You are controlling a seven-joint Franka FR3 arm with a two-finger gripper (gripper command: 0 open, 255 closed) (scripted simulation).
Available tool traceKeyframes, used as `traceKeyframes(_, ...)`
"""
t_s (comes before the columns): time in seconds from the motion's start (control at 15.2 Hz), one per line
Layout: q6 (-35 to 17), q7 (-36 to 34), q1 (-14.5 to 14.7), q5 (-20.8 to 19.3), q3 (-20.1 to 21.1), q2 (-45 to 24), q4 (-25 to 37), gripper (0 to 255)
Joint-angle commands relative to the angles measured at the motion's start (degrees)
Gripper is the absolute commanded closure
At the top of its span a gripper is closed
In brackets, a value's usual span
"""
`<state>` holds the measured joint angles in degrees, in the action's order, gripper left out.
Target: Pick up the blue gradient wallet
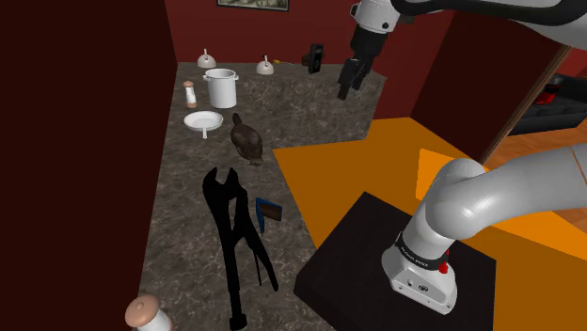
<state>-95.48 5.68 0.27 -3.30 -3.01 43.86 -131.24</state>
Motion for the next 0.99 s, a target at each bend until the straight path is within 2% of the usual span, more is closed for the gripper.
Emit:
traceKeyframes(0.0, 0.00, 0.00, 0.00, 0.00, 0.00, 0.00, 0.00, 0)
traceKeyframes(0.46, -11.90, 0.75, 1.41, 0.36, 0.21, -6.33, -7.71, 0)
traceKeyframes(0.92, -24.22, 1.62, 2.86, 0.81, 0.51, -16.17, -12.33, 0)
